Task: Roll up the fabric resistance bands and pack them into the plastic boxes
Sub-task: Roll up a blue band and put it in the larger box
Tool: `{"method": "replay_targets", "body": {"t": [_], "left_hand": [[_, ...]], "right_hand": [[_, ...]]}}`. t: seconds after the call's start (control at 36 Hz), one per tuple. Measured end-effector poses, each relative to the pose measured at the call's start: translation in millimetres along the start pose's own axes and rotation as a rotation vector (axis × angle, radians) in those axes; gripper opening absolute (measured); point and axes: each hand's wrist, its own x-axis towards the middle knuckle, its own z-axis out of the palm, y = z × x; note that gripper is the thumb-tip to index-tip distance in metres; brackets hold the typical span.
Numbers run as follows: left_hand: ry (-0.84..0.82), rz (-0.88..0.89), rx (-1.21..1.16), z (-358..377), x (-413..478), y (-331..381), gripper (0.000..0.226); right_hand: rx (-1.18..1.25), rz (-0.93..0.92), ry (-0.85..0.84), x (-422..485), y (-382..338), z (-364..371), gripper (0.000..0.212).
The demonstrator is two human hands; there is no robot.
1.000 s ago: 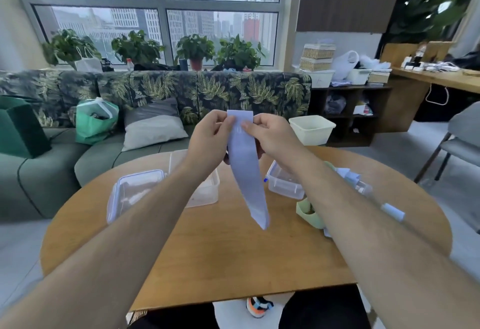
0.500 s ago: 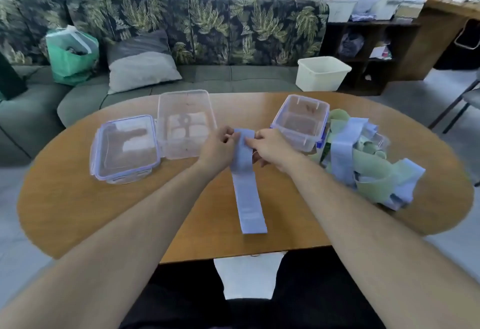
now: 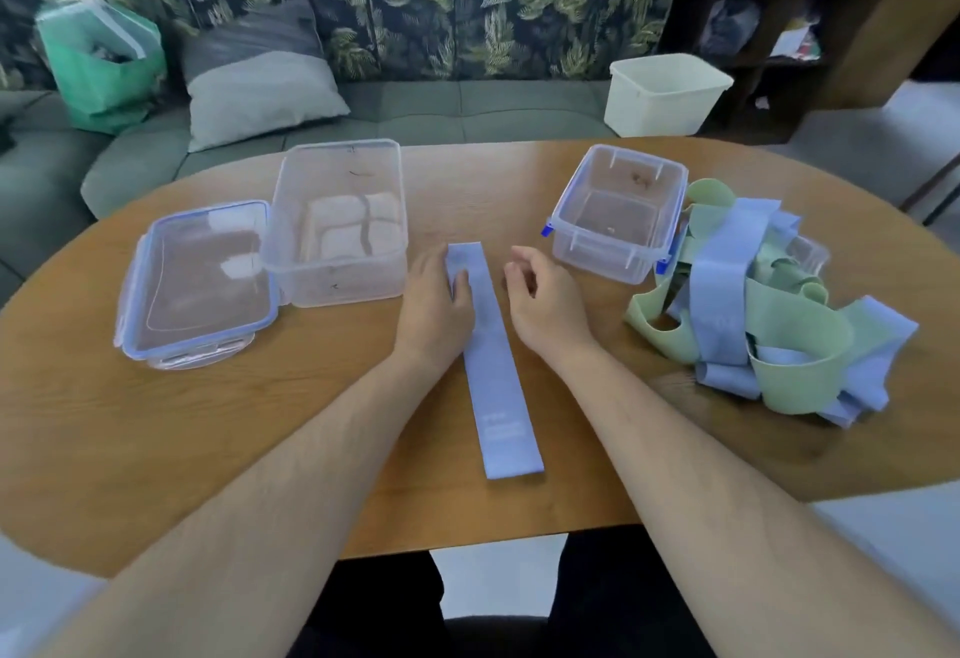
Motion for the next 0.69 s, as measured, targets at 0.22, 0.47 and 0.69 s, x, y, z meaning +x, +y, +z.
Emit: {"method": "replay_targets", "body": {"t": [0.22,0.47,0.69], "left_hand": [[-0.025,0.063,0.14,2.0,3.5,-1.9,0.042],[0.021,0.085,0.176,6.2,8.5,3.5,0.037],[-0.055,0.089,0.217,4.8,7.8,5.3,0.042]], "right_hand": [[-0.176,-0.078,-0.079,1.8,5.6,4.9,0.042],[-0.239,-0.071,-0.006,4.5,6.0,7.0,0.041],[-0.283,-0.104,-0.056,0.3,-1.0,2.5,0.039]]}}
